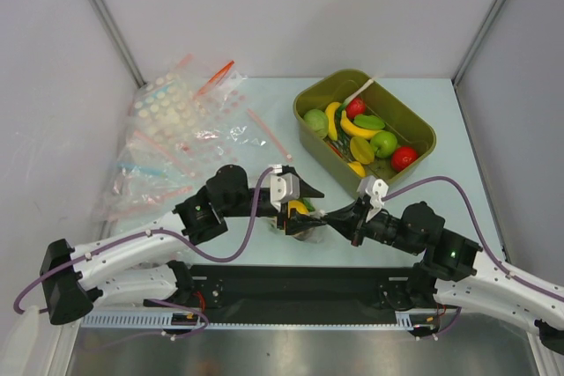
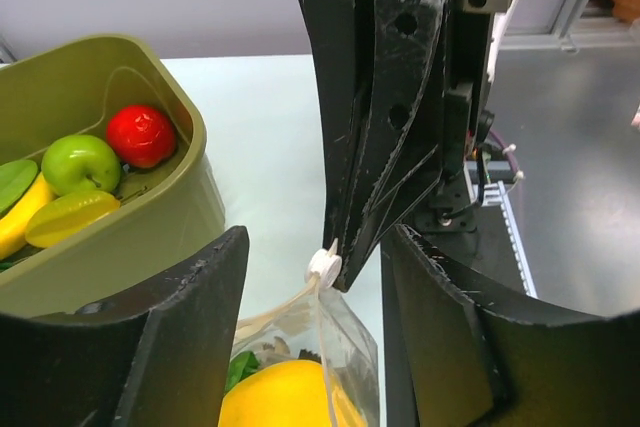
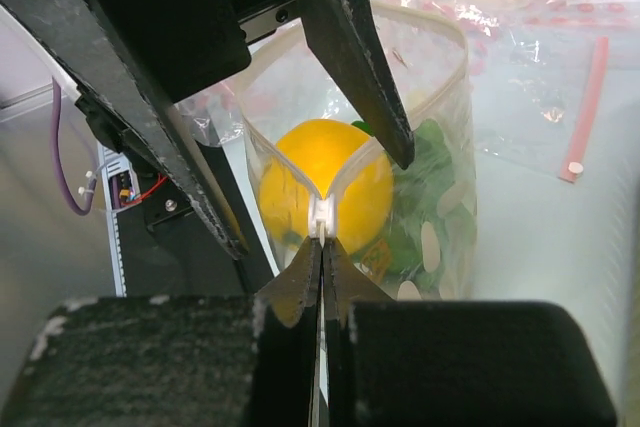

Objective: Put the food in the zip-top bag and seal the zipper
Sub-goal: Zip the zipper food storage bag at the center of the board.

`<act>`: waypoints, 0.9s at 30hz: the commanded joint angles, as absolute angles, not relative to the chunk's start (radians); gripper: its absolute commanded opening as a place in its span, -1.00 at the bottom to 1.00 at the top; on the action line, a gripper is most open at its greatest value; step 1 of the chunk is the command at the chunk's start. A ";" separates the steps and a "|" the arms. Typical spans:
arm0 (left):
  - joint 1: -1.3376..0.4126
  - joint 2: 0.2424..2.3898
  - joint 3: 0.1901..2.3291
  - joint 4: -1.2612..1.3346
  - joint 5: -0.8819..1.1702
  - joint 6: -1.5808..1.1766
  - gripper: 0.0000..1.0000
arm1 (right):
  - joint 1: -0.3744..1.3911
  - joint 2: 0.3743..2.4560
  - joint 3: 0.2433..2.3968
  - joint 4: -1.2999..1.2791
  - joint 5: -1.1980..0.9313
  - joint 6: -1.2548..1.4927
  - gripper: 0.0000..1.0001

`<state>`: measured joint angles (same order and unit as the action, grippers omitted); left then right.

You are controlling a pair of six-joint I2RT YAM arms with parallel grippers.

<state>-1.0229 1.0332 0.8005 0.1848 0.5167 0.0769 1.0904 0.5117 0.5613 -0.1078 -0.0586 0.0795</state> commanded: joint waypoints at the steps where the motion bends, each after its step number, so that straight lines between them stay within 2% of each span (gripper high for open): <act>1: -1.034 1.022 0.838 0.164 0.532 0.153 0.28 | 1.086 0.505 0.577 -0.051 -0.089 0.094 -1.00; 3: -1.038 1.025 0.831 0.164 0.528 0.161 0.24 | 1.085 0.503 0.574 -0.046 -0.103 0.095 -1.00; 5: -1.042 1.028 0.834 0.152 0.494 0.163 0.10 | 1.086 0.500 0.574 -0.044 -0.106 0.094 -1.00; 6: -1.042 1.032 0.836 0.146 0.491 0.170 -0.05 | 1.086 0.499 0.572 -0.044 -0.104 0.094 -1.00; 9: -1.043 1.037 0.841 0.129 0.494 0.173 -0.19 | 1.086 0.491 0.572 -0.048 -0.107 0.094 -1.00; 14: -1.049 1.039 0.838 0.117 0.502 0.176 -0.28 | 1.085 0.476 0.568 -0.049 -0.098 0.094 -1.00; 16: -1.052 1.039 0.836 0.117 0.506 0.178 -0.38 | 1.085 0.469 0.568 -0.049 -0.098 0.094 -1.00; 21: -1.058 1.048 0.850 0.081 0.529 0.193 -0.98 | 1.085 0.472 0.565 -0.043 -0.100 0.094 -1.00; 27: -1.061 1.057 0.854 0.077 0.528 0.189 -0.99 | 1.085 0.477 0.561 -0.041 -0.101 0.095 -1.00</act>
